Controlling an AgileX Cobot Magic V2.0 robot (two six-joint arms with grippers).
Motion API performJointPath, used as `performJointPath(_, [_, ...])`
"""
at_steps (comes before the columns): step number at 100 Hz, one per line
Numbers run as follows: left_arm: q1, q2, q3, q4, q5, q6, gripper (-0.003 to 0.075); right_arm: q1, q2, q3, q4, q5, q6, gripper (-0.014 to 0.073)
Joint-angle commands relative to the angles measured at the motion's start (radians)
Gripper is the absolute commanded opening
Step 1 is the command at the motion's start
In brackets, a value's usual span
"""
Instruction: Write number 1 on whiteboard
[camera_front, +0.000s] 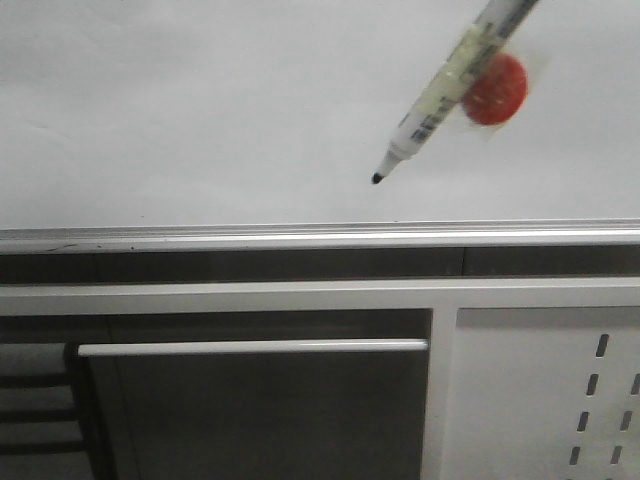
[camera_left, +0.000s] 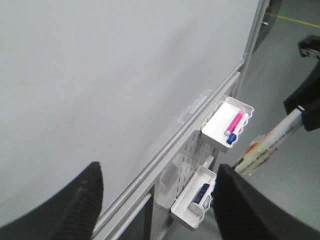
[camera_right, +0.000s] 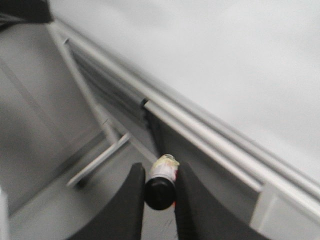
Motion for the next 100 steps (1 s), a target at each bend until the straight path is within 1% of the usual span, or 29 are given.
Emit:
performJointPath(1, [0.054, -0.064, -0.001, -0.1, 0.004, -0.023, 0.0272, 0.0, -0.114, 0.064, 0.051, -0.182, -0.012, -0.0042])
performJointPath(5, [0.076, -0.087, 0.02, -0.128, -0.008, -0.029, 0.0198, 0.0, -0.169, 0.096, 0.063, -0.219, -0.012, -0.0042])
performJointPath(9, [0.093, -0.111, 0.043, -0.145, -0.022, -0.034, 0.0102, 0.0, -0.218, 0.132, 0.079, -0.242, -0.012, -0.0042])
performJointPath(10, [0.095, -0.116, 0.047, -0.152, -0.024, -0.036, 0.0067, 0.0, -0.226, 0.138, 0.082, -0.245, -0.012, -0.0042])
performJointPath(12, [0.101, -0.128, 0.059, -0.161, -0.032, -0.036, 0.0033, 0.0, -0.247, 0.155, 0.09, -0.253, -0.012, -0.0042])
performJointPath(13, [0.103, -0.133, 0.063, -0.163, -0.035, -0.036, -0.0001, 0.0, -0.253, 0.166, 0.091, -0.256, -0.012, -0.0042])
performJointPath(14, [0.106, -0.141, 0.071, -0.165, -0.042, -0.036, -0.002, 0.0, -0.265, 0.171, 0.094, -0.261, -0.012, -0.0042])
performJointPath(28, [0.107, -0.234, 0.158, -0.201, -0.152, -0.036, -0.002, 0.0, -0.334, 0.251, 0.11, -0.301, -0.012, -0.0042])
performJointPath(46, [0.107, -0.367, 0.253, -0.262, -0.313, -0.036, -0.002, 0.0, -0.334, 0.258, 0.111, -0.366, -0.012, -0.0043])
performJointPath(56, [0.107, -0.412, 0.279, -0.265, -0.37, -0.036, -0.002, 0.0, -0.325, 0.256, 0.111, -0.385, -0.016, -0.0043])
performJointPath(65, [0.107, -0.424, 0.282, -0.265, -0.387, -0.036, -0.002, 0.0, -0.303, 0.256, 0.111, -0.385, -0.023, -0.0043])
performJointPath(72, [0.107, -0.424, 0.282, -0.265, -0.394, -0.036, -0.002, 0.002, -0.288, 0.252, 0.145, -0.385, -0.077, -0.0043])
performJointPath(89, [0.107, -0.424, 0.282, -0.265, -0.436, -0.036, -0.002, 0.002, -0.23, 0.199, 0.321, -0.341, -0.287, -0.0043])
performJointPath(100, [0.107, -0.424, 0.282, -0.265, -0.457, -0.036, -0.002, 0.002, -0.171, 0.163, 0.39, -0.324, -0.385, -0.0043])
